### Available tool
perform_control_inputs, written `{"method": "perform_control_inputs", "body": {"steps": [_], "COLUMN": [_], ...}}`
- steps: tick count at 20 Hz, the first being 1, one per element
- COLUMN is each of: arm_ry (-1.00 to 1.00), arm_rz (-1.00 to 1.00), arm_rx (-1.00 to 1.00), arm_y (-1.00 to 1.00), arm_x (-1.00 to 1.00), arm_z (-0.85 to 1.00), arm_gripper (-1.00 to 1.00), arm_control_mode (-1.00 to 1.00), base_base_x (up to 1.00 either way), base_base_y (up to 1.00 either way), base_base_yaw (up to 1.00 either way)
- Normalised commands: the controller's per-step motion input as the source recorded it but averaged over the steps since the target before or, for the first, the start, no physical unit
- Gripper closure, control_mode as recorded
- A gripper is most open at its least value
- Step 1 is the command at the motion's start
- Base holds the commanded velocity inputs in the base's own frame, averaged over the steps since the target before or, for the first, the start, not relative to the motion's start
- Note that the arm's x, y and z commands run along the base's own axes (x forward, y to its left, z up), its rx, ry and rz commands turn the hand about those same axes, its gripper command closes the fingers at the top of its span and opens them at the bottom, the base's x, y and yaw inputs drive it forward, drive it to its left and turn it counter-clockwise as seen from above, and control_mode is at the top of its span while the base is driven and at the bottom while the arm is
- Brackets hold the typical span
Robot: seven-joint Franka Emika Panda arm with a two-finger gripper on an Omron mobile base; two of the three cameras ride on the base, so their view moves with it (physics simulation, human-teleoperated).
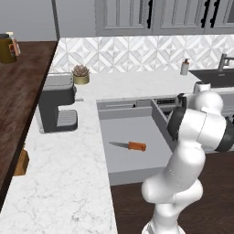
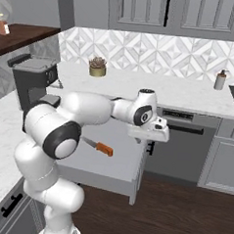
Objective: Pick up the knife from the drawer and place it on the cutting board. Then place the meat from the plate to the cutting board.
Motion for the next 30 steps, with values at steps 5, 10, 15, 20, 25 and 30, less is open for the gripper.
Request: {"method": "perform_control_inputs", "body": {"steps": [5, 10, 15, 20, 25, 30], "arm_ry": [0.05, 0.08, 0.00, 0.01, 0.10, 0.12], "arm_rz": [0.67, 0.60, 0.51, 0.23, 0.03, 0.03], "arm_rx": [0.00, 0.00, 0.02, 0.02, 0.00, 0.02], "arm_y": [0.76, 1.00, 0.86, 0.79, 0.08, 0.04], "arm_x": [-0.05, -0.12, 0.01, 0.58, 0.95, 0.24], "arm_z": [0.63, 0.17, -0.17, -0.54, -0.40, -0.71], "arm_gripper": [-1.00, -1.00, -1.00, -1.00, -1.00, -1.00], "arm_control_mode": [-1.00, -1.00, -1.00, -1.00, -1.00, -1.00], "base_base_x": [0.00, 0.00, 0.00, 0.00, 0.00, 0.00], "base_base_y": [0.00, 0.00, 0.00, 0.00, 0.00, 0.00], "base_base_yaw": [0.00, 0.00, 0.00, 0.00, 0.00, 0.00]}}
